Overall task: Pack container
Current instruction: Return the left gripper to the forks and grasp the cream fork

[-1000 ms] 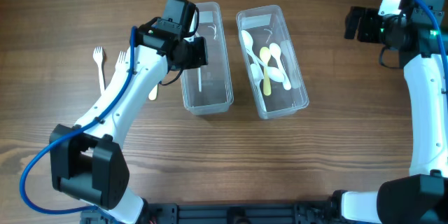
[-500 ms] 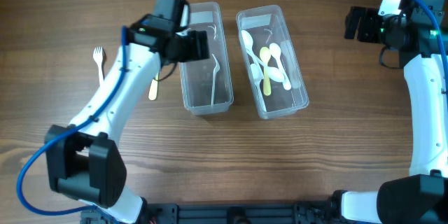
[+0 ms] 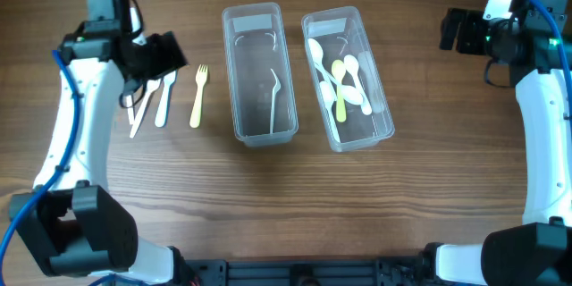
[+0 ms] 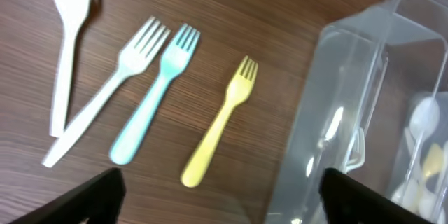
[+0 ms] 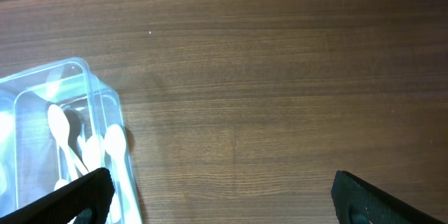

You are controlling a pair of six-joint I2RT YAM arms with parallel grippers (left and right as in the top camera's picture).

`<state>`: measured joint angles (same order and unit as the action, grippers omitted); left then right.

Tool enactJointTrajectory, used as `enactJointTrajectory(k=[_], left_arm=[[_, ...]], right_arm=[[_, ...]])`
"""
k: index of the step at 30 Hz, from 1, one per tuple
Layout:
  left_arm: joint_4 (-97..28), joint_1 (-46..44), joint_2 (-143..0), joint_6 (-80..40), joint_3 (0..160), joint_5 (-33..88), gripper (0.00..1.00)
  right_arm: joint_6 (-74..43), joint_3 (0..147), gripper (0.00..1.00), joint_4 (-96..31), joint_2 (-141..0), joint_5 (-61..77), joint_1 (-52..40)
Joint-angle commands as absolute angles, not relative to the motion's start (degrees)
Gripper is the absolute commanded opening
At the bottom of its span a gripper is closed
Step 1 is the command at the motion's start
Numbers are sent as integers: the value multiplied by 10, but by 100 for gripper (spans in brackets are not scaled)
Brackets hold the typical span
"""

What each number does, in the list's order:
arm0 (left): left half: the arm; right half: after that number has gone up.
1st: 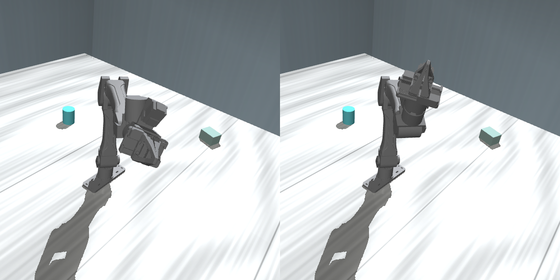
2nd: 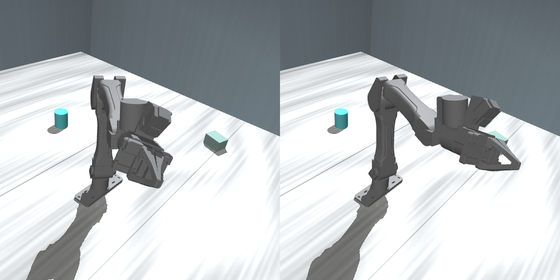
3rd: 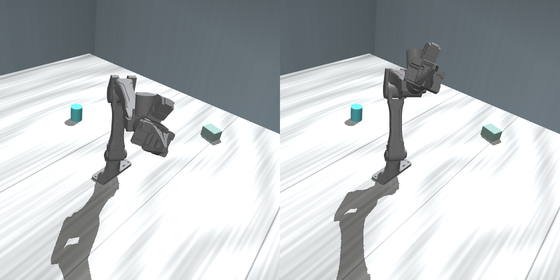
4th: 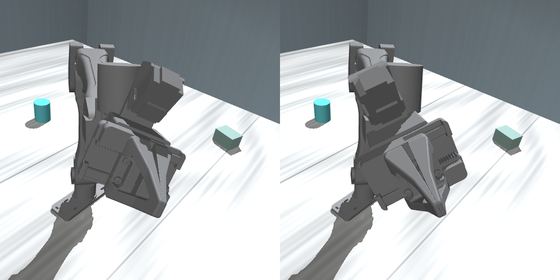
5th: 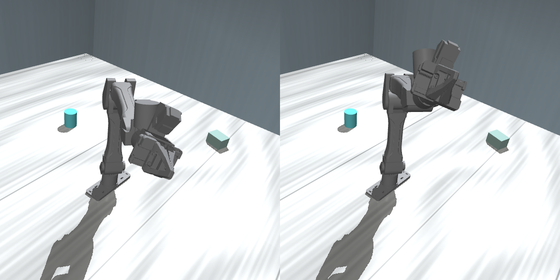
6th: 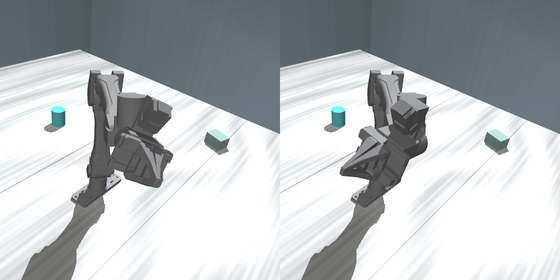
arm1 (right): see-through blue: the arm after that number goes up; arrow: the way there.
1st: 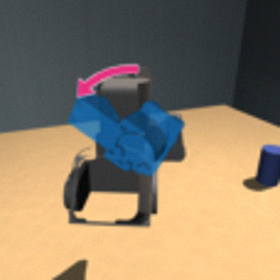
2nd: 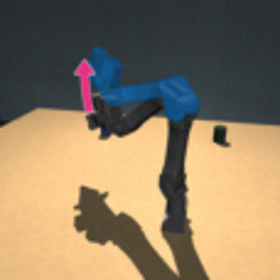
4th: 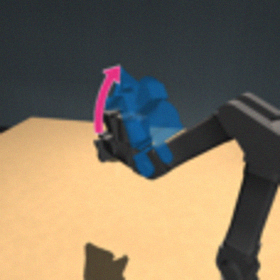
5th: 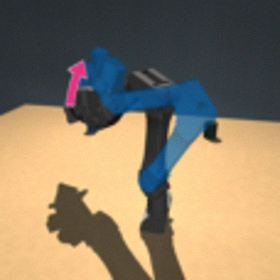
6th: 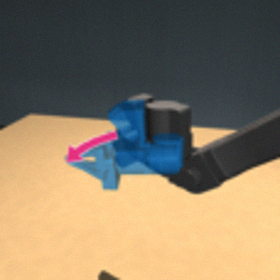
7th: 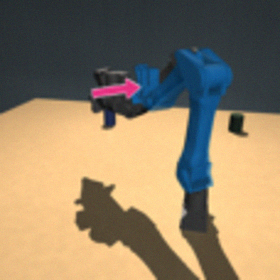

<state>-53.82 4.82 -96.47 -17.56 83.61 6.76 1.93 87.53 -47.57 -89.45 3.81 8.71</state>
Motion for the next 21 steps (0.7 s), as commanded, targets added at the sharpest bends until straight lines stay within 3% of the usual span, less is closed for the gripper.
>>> enactJointTrajectory(k=[1,11,21], left_arm=[[-525,44,-956,-106,825,70,79],[-456,13,-992,-73,769,16,63],[-381,-9,-1090,-2,733,14,65]], right_arm=[[15,881,100,-474,-895,34,85],[15,881,100,-474,-894,34,85],[15,881,100,-474,-894,34,85]])
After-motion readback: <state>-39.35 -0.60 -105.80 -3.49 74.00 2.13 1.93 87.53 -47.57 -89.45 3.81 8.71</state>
